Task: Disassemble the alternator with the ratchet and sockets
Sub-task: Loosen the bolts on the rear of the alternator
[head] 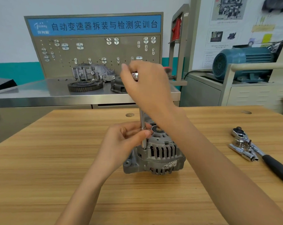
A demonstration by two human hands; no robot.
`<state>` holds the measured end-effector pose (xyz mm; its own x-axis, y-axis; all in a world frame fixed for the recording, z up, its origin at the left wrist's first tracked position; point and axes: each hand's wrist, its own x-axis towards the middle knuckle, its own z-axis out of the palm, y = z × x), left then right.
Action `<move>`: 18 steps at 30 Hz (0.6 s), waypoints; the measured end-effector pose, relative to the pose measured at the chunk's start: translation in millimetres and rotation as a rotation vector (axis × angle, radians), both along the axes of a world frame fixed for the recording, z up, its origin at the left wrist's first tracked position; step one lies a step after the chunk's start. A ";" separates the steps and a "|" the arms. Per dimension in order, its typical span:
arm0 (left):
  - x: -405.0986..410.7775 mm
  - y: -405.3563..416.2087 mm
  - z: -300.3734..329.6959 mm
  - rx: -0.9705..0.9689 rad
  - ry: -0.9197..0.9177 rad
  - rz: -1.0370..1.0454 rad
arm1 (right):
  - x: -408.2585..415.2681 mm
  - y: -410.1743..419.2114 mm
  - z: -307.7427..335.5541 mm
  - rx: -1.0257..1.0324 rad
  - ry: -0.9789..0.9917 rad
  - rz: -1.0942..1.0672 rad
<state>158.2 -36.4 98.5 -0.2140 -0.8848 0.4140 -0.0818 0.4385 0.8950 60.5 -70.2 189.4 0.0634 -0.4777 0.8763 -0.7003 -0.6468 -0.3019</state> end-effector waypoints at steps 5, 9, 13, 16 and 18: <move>-4.3 0.6 -2.3 -0.038 -0.029 0.058 | 1.3 6.4 -1.1 -0.067 0.098 -0.357; -0.7 1.4 1.7 -0.030 -0.072 0.013 | 2.7 -1.6 3.9 0.025 -0.135 0.229; 0.5 3.6 2.2 -0.002 -0.063 -0.066 | -0.8 -7.2 2.1 0.170 -0.334 0.685; 0.4 1.0 1.6 -0.002 -0.076 -0.053 | 0.1 -7.1 2.6 0.217 -0.420 0.749; 1.0 0.1 -0.6 -0.015 -0.065 -0.047 | 2.0 -4.7 0.7 0.158 -0.425 0.675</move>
<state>159.3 -36.4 97.9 -0.2820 -0.8670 0.4108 -0.1189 0.4565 0.8817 62.5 -74.9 190.0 0.0592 -0.5750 0.8160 0.0202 -0.8166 -0.5769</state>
